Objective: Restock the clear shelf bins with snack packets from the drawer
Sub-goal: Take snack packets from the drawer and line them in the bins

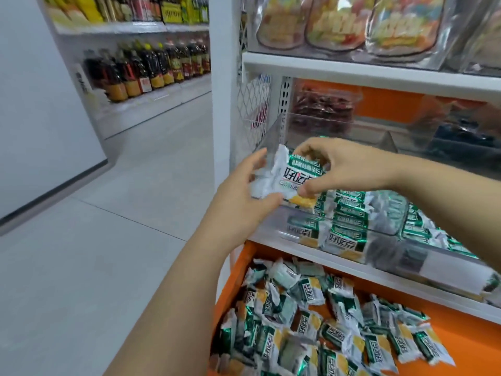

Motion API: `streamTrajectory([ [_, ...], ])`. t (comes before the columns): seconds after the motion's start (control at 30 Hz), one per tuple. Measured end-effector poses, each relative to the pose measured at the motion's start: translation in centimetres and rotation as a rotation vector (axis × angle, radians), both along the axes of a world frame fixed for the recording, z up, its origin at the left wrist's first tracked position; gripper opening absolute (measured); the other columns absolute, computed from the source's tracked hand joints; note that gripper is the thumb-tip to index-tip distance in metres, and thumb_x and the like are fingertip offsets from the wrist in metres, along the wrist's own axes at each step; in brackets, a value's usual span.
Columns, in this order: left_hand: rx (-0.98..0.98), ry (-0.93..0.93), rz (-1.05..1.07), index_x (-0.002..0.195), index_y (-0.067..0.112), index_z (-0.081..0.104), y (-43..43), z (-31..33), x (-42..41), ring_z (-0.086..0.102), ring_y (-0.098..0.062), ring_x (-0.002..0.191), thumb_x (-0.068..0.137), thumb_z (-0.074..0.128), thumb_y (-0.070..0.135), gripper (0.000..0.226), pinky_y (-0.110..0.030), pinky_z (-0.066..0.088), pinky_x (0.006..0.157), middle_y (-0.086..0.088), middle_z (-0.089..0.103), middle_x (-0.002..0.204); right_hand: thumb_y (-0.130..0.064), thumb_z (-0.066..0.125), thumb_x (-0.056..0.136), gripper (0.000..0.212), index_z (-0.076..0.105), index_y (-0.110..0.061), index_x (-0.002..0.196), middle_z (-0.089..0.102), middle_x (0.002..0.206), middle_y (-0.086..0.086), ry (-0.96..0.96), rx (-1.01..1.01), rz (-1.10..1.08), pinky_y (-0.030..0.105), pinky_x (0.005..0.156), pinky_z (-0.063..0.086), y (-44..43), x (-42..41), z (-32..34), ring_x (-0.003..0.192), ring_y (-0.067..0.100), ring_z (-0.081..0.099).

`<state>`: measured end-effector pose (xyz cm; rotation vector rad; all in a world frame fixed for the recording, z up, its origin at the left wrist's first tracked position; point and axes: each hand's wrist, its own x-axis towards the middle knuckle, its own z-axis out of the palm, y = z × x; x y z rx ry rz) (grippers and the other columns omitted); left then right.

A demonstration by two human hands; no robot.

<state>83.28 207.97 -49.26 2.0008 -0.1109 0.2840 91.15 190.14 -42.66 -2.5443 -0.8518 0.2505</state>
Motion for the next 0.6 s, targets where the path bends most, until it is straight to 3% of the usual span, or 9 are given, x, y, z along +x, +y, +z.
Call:
streamTrajectory([
  [0.07,0.163,-0.052,0.144,0.141,0.032,0.040,0.9,-0.9,0.3,0.038,-0.002,0.126,0.089,0.063,0.018,0.058,-0.010,0.024,0.099,0.009,0.041,0.140,-0.027,0.078,0.075,0.051,0.052,-0.020,0.119,0.058,0.107,-0.006,-0.023,0.110,-0.120,0.015,0.072,0.040,0.2,1.9,-0.8,0.085,0.008,0.055],
  [0.13,0.259,-0.009,0.184,0.138,0.032,0.046,1.4,-1.7,0.6,0.033,-0.011,0.135,0.092,0.058,0.019,0.049,-0.013,0.018,0.100,0.004,0.035,0.146,-0.021,0.079,0.076,0.049,0.050,-0.017,0.115,0.057,0.097,-0.005,-0.004,0.245,-0.241,0.007,0.058,0.040,0.6,3.7,-2.1,0.075,0.004,0.053],
  [0.23,0.290,0.071,0.161,0.136,0.031,0.048,1.4,-2.3,1.3,0.033,-0.011,0.135,0.094,0.055,0.019,0.044,-0.011,0.019,0.098,0.005,0.033,0.149,-0.024,0.083,0.071,0.059,0.049,-0.014,0.119,0.057,0.101,-0.001,-0.045,0.272,-0.339,0.023,0.069,0.040,1.3,6.7,-4.6,0.083,0.013,0.054],
  [0.37,0.248,0.034,0.204,0.133,0.025,0.054,1.3,-2.3,2.3,0.048,-0.008,0.123,0.094,0.054,0.015,0.040,-0.009,0.029,0.092,0.008,0.050,0.140,-0.025,0.081,0.073,0.072,0.042,-0.006,0.130,0.053,0.109,0.004,-0.040,0.238,-0.332,0.026,0.075,0.037,2.5,9.4,-7.3,0.095,0.019,0.053],
  [0.47,0.251,0.042,0.236,0.131,0.025,0.056,1.2,-2.5,2.9,0.054,-0.007,0.113,0.094,0.053,0.015,0.038,-0.009,0.032,0.087,0.011,0.051,0.138,-0.024,0.079,0.076,0.075,0.038,-0.005,0.136,0.056,0.117,0.007,-0.042,0.172,-0.314,0.025,0.076,0.037,2.7,10.8,-8.2,0.097,0.019,0.053],
  [0.6,0.244,0.020,0.270,0.127,0.023,0.060,1.1,-2.8,3.1,0.056,-0.004,0.099,0.093,0.055,0.012,0.036,-0.004,0.029,0.081,0.012,0.053,0.134,-0.026,0.075,0.079,0.076,0.036,-0.008,0.142,0.048,0.139,0.012,-0.090,-0.098,-0.229,0.034,0.098,0.043,2.9,11.8,-8.7,0.119,0.028,0.051],
])
